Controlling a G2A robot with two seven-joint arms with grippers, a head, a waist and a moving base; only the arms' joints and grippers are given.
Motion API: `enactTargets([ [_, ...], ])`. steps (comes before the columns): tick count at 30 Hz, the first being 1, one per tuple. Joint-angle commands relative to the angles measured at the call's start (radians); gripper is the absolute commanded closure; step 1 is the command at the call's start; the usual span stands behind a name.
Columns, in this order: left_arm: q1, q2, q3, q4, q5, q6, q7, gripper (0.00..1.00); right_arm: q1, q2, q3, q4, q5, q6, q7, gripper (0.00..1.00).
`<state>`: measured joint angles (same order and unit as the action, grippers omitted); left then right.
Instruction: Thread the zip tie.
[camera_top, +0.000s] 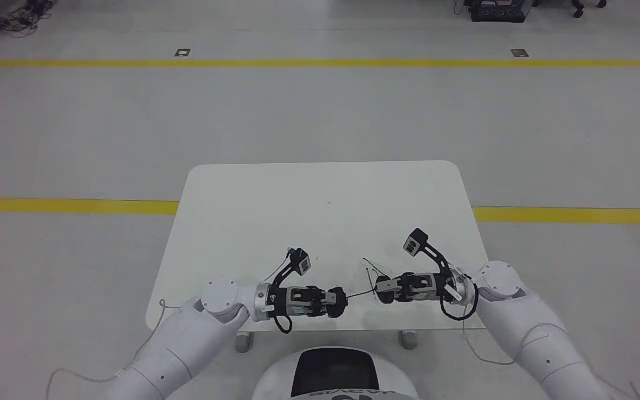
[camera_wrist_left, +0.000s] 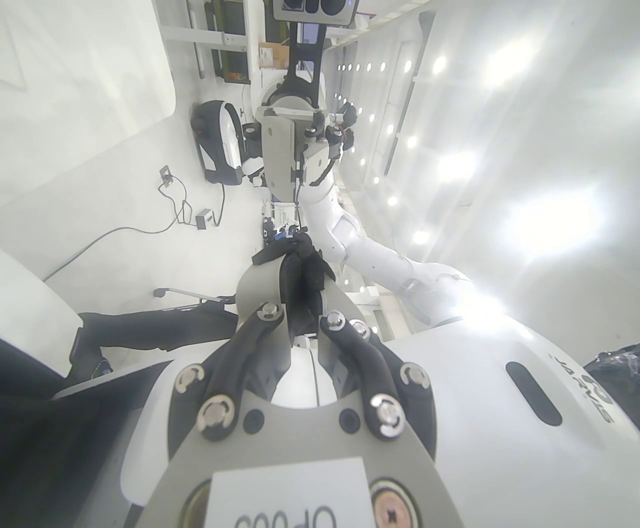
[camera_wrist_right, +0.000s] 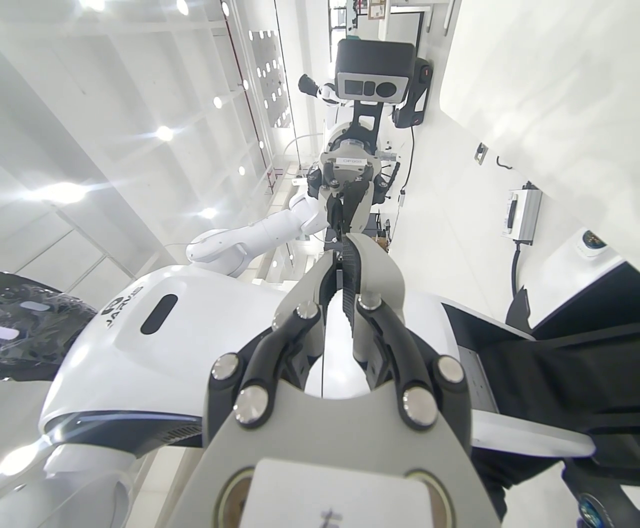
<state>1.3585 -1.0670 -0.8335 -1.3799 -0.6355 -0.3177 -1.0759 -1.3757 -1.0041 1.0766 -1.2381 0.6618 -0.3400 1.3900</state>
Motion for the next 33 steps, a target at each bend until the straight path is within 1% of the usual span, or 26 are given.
enactTargets([
  [1,-0.003,0.001,0.002,0.000,0.012,0.003,0.006,0.57,0.000,0.000,0.000,0.000,-0.001,0.000,0.000,1.00],
  [2,-0.003,0.001,0.002,0.000,0.012,0.003,0.006,0.00,-0.001,0.000,0.001,0.000,0.000,0.000,0.000,1.00],
  [11,-0.003,0.001,0.002,0.000,0.012,0.003,0.006,0.00,-0.005,-0.001,0.002,0.004,0.023,0.000,0.000,1.00],
  [21,-0.003,0.001,0.002,0.000,0.012,0.003,0.006,0.00,-0.003,0.000,0.003,0.003,0.018,0.000,0.000,1.00],
  [23,-0.003,0.001,0.002,0.000,0.012,0.003,0.006,0.00,-0.009,-0.002,-0.001,-0.008,0.021,0.005,-0.020,1.00],
  [25,-0.002,-0.002,0.011,-0.015,0.016,0.014,0.035,0.00,-0.015,-0.003,-0.001,-0.016,0.027,0.002,-0.027,1.00],
  [29,-0.006,-0.012,0.036,-0.038,0.028,0.033,0.121,0.00,-0.019,-0.007,0.003,-0.019,0.065,0.000,-0.005,1.00],
  [31,-0.008,-0.018,0.047,-0.043,0.028,0.035,0.168,0.00,-0.020,-0.009,0.007,-0.019,0.077,0.000,0.000,1.00],
  [33,-0.007,-0.025,0.061,-0.046,0.033,0.030,0.229,0.00,-0.024,-0.013,0.012,-0.020,0.084,0.000,0.000,1.00],
])
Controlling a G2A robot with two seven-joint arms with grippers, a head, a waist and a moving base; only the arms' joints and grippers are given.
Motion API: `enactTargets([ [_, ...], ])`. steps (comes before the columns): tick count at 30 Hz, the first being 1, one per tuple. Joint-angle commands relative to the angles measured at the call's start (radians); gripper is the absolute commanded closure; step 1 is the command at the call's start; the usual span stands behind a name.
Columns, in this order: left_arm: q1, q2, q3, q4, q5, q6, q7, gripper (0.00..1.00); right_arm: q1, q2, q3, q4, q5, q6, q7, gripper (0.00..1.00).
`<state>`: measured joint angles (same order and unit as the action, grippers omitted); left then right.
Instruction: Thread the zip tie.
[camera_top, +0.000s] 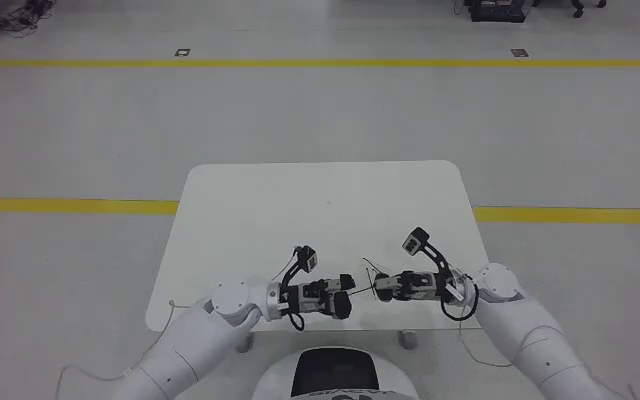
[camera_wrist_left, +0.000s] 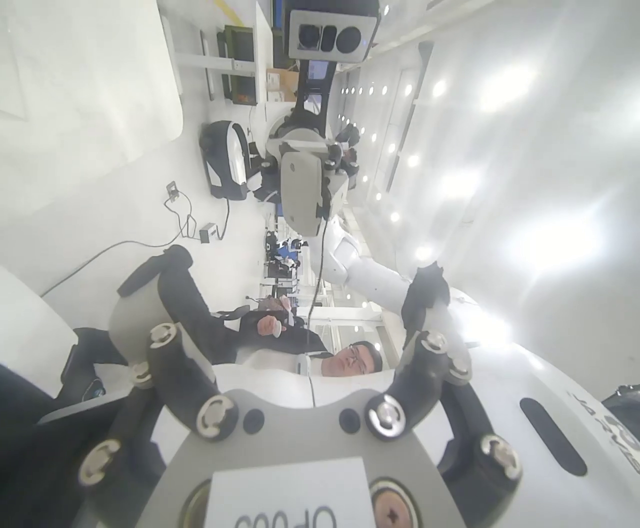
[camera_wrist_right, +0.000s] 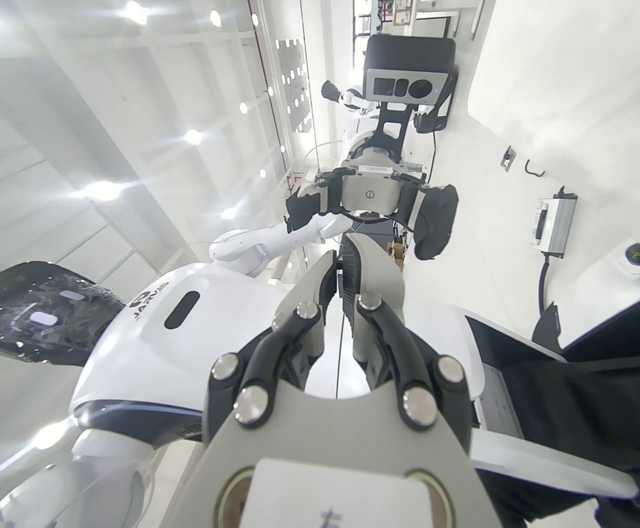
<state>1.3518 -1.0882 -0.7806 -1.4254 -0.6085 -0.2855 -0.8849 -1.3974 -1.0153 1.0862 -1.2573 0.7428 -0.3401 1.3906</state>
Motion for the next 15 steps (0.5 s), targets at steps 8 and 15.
enactTargets([
  [8,-0.003,-0.007,0.015,-0.005,0.026,-0.013,0.069,0.00,-0.005,-0.006,0.012,-0.004,-0.002,0.000,-0.006,1.00],
  [15,0.009,-0.011,0.018,-0.017,0.009,-0.013,0.130,0.00,-0.016,-0.010,0.005,-0.027,-0.021,0.003,-0.076,1.00],
])
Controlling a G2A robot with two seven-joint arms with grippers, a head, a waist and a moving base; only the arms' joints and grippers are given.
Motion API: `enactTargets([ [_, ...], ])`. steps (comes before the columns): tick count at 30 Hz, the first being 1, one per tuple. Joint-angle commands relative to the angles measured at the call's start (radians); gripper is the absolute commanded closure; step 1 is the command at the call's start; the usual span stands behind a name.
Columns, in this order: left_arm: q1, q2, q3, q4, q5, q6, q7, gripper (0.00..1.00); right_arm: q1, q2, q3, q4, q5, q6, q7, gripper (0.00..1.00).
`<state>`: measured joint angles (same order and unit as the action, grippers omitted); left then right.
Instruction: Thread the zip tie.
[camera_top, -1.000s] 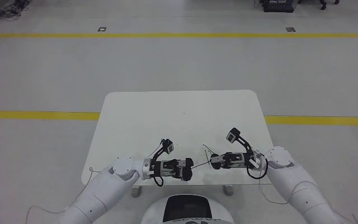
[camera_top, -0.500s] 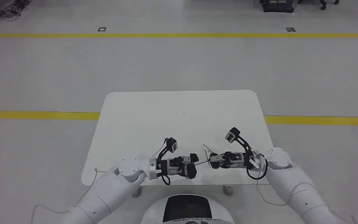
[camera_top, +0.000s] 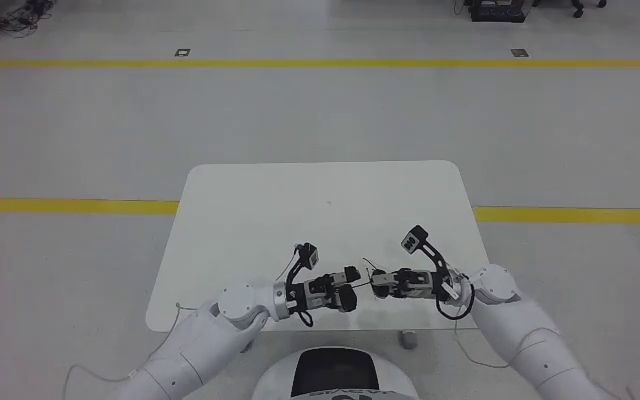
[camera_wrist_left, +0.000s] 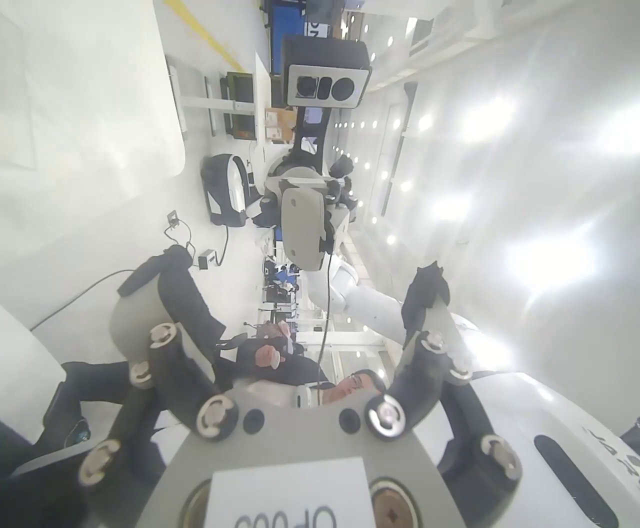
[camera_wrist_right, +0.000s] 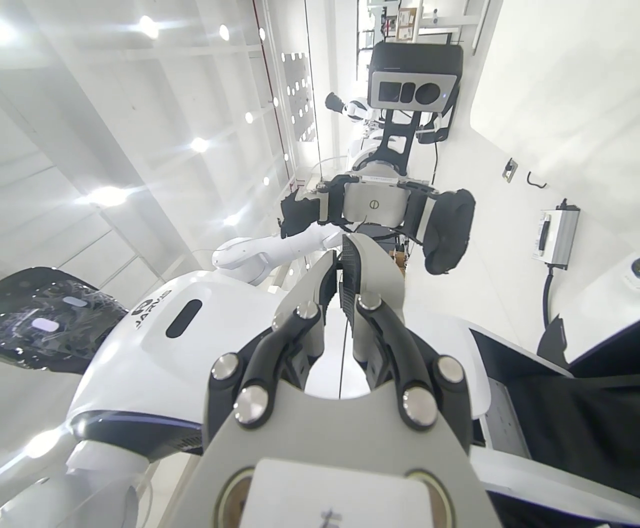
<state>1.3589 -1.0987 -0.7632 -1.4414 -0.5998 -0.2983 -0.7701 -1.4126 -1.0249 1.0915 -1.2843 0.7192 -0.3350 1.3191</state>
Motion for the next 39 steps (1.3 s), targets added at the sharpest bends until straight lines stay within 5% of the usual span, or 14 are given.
enactTargets([
  [1,0.003,-0.002,0.003,-0.004,0.001,0.001,0.024,0.00,-0.001,-0.002,-0.001,0.001,0.002,-0.004,-0.008,1.00],
  [14,0.009,-0.005,0.009,-0.020,0.009,0.009,0.067,0.00,-0.008,-0.005,0.002,-0.019,-0.023,0.002,-0.076,1.00],
  [39,0.015,-0.001,-0.008,-0.011,-0.018,0.003,0.050,0.00,-0.037,0.001,0.035,-0.053,-0.038,0.007,-0.058,1.00],
])
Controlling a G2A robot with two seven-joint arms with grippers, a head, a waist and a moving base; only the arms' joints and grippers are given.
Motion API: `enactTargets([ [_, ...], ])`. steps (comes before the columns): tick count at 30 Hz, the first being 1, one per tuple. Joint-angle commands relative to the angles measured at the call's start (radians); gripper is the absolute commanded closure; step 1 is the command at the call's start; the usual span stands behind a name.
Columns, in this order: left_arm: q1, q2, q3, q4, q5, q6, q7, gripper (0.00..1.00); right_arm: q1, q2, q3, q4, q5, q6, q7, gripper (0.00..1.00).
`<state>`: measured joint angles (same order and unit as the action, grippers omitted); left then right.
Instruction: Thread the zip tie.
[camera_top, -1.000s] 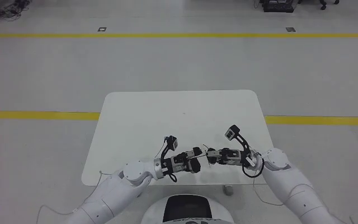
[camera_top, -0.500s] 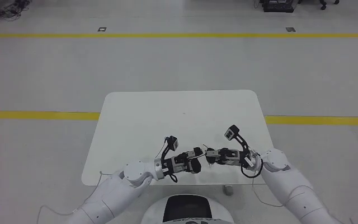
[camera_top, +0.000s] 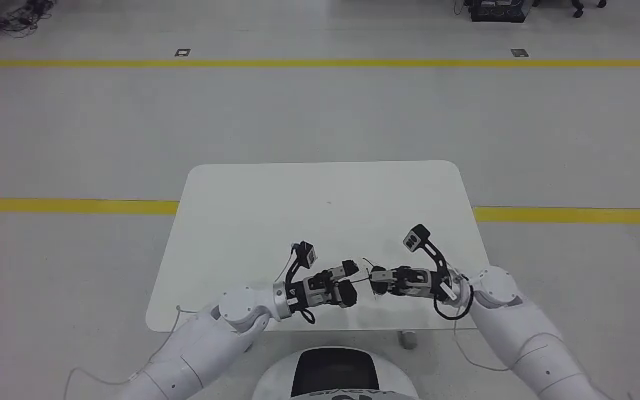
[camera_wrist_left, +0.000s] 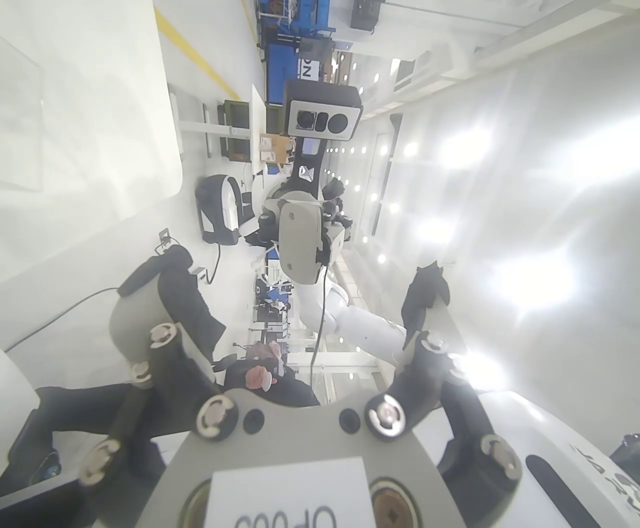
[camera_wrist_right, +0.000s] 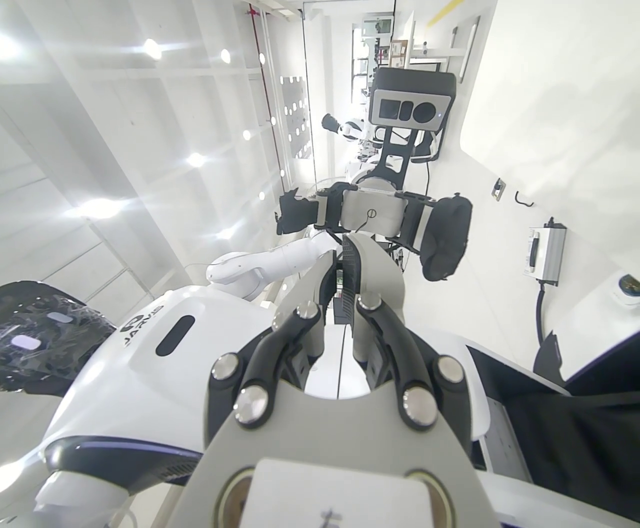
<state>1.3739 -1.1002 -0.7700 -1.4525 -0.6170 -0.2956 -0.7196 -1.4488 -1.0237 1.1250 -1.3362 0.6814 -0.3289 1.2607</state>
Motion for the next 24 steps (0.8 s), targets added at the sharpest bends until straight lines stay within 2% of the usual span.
enactTargets([
  [1,0.001,0.000,-0.001,-0.001,-0.001,0.000,-0.001,0.00,-0.002,0.000,0.001,-0.002,0.000,0.001,0.001,1.00],
  [24,-0.003,-0.004,0.009,-0.001,0.003,0.005,-0.005,0.00,0.012,-0.007,-0.012,0.022,0.006,0.003,0.008,1.00],
])
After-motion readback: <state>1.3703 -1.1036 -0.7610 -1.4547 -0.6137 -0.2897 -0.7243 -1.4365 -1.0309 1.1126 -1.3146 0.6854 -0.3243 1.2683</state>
